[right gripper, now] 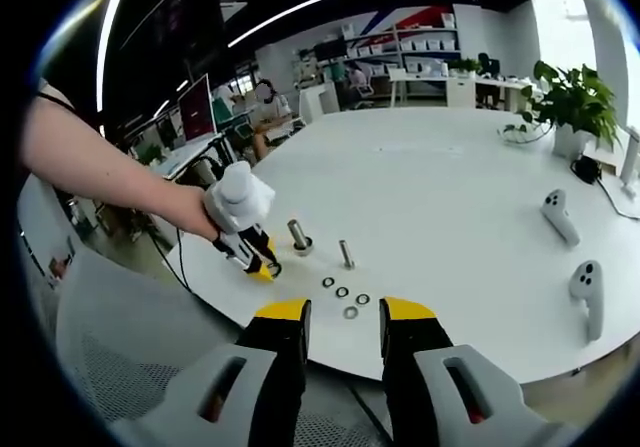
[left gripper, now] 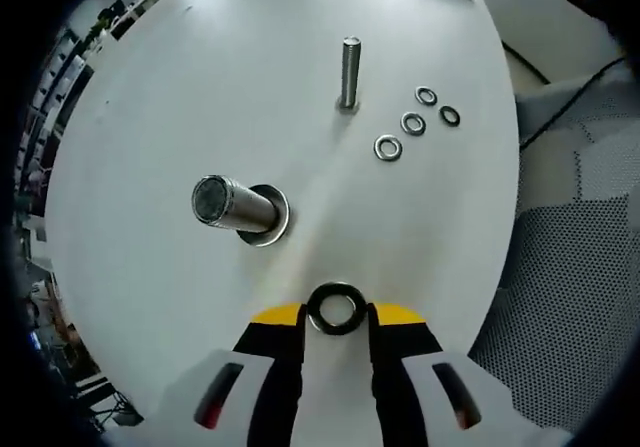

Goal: Place the washer onto the threaded stud by aligning its center hole with the stud, sliding it down to the base, and recovering from edge contact or off-axis alignment until the washer reaches the visible bottom stop.

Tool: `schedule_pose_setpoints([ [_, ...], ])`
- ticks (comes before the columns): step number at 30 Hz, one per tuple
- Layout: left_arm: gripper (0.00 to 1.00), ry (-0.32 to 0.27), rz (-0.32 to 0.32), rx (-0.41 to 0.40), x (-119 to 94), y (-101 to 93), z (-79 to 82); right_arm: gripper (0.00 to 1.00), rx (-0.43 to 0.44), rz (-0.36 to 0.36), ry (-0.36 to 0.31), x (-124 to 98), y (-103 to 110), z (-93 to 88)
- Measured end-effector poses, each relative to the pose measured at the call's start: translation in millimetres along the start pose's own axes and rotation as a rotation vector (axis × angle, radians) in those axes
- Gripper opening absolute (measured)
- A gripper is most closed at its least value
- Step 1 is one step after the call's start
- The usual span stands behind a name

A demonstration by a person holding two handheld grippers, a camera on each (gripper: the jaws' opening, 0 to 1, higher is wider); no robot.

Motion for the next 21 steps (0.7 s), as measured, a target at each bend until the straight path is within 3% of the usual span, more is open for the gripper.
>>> schedule_pose_setpoints([
  [7,0.28,0.052,-0.006,0.05,-0.7,-6.0,4.1,0.3,-0.013,0.013,0.017,1.7,1.8,-0.6],
  [21,0.29,0.029,0.004,0.039,-1.4,-6.3,1.1,0.3,-0.029,0.024,0.05,3.1,4.2,-2.9],
])
Point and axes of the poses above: the point that each gripper's makers call its tool centre point, and the gripper's own axes: x roughly forward along the fingers, y roughly to its left, z roughly out of its top, the point moved 9 cm from there along -x, roughly backward along the fingers, and after that the axes turned 6 degrees about y, right-handed, at the moved point
